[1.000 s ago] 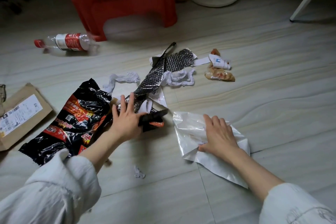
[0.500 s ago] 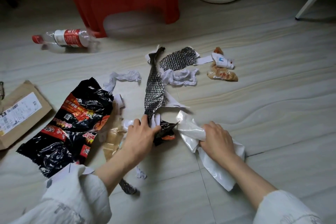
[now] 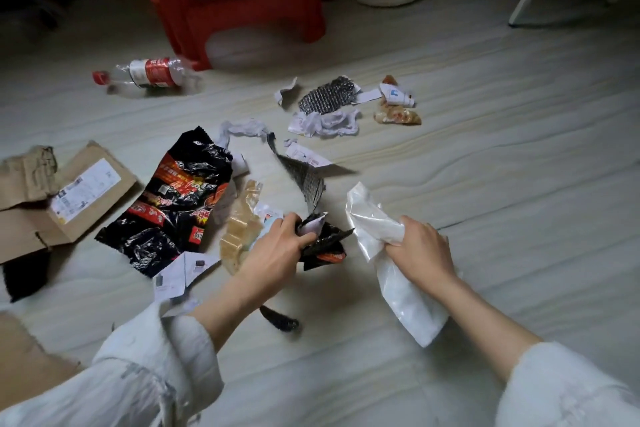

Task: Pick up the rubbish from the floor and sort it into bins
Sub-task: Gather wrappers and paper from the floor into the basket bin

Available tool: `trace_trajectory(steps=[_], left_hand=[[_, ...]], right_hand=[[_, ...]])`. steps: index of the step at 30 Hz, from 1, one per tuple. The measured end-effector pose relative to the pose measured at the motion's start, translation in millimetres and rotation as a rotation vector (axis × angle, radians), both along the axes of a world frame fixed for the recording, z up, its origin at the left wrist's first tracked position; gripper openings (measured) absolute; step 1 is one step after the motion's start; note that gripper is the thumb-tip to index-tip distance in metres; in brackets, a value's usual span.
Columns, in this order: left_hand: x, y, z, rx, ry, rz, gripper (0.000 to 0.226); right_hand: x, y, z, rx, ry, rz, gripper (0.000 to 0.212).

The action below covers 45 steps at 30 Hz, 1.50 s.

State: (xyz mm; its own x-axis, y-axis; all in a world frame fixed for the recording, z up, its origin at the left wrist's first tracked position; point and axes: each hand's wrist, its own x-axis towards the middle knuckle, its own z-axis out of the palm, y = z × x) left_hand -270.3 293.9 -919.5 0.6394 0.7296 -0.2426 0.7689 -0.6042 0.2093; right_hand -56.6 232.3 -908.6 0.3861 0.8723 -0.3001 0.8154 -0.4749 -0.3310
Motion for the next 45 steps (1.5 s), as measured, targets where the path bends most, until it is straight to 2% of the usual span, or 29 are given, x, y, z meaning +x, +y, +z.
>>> trace_trajectory(steps=[3, 6, 9, 11, 13, 16, 20, 23, 26, 32, 34, 37, 38, 41, 45], left_hand=[[-10, -12, 27, 0.094, -0.029, -0.034, 0.048], [-22, -29, 73, 0.154, -0.130, -0.038, 0.077], [-45, -65, 136, 0.217, -0.247, -0.098, 0.099], [-62, -88, 170, 0.241, -0.323, -0.147, 0.102], [-85, -106, 202, 0.265, -0.360, -0.165, 0.096], [-117, -121, 239, 0.231, -0.423, -0.051, 0.082], [-155, -136, 285, 0.143, -0.649, 0.125, 0.060], [-189, -151, 315, 0.141, -0.704, 0.196, 0.055], [-231, -173, 345, 0.145, -0.693, 0.255, 0.052], [-284, -206, 399, 0.159, -0.610, 0.393, 0.023], [-296, -217, 412, 0.202, -0.601, 0.402, 0.029], [-313, -234, 425, 0.248, -0.611, 0.383, 0.053], [-320, -239, 429, 0.254, -0.606, 0.392, 0.054], [-340, -251, 438, 0.263, -0.572, 0.451, 0.034], [-366, -261, 437, 0.166, -0.496, 0.498, 0.026]], right_hand=[[-15, -19, 33, 0.054, 0.103, -0.100, 0.005], [-25, -35, 88, 0.127, 0.261, -0.178, 0.024], [-36, -63, 160, 0.235, 0.376, -0.204, 0.018], [-43, -79, 202, 0.269, 0.395, -0.173, 0.012], [-59, -94, 237, 0.343, 0.419, -0.166, 0.013], [-89, -106, 273, 0.410, 0.435, -0.130, 0.015], [-132, -115, 298, 0.417, 0.532, -0.039, 0.016], [-163, -121, 310, 0.404, 0.564, 0.021, 0.016], [-198, -131, 326, 0.406, 0.575, 0.082, 0.016], [-257, -145, 359, 0.432, 0.618, 0.204, 0.015], [-272, -147, 367, 0.456, 0.628, 0.236, 0.016], [-288, -150, 377, 0.489, 0.706, 0.243, 0.016], [-292, -150, 380, 0.498, 0.741, 0.230, 0.015], [-307, -147, 386, 0.519, 0.814, 0.153, 0.008], [-327, -138, 381, 0.524, 0.839, 0.119, 0.016]])
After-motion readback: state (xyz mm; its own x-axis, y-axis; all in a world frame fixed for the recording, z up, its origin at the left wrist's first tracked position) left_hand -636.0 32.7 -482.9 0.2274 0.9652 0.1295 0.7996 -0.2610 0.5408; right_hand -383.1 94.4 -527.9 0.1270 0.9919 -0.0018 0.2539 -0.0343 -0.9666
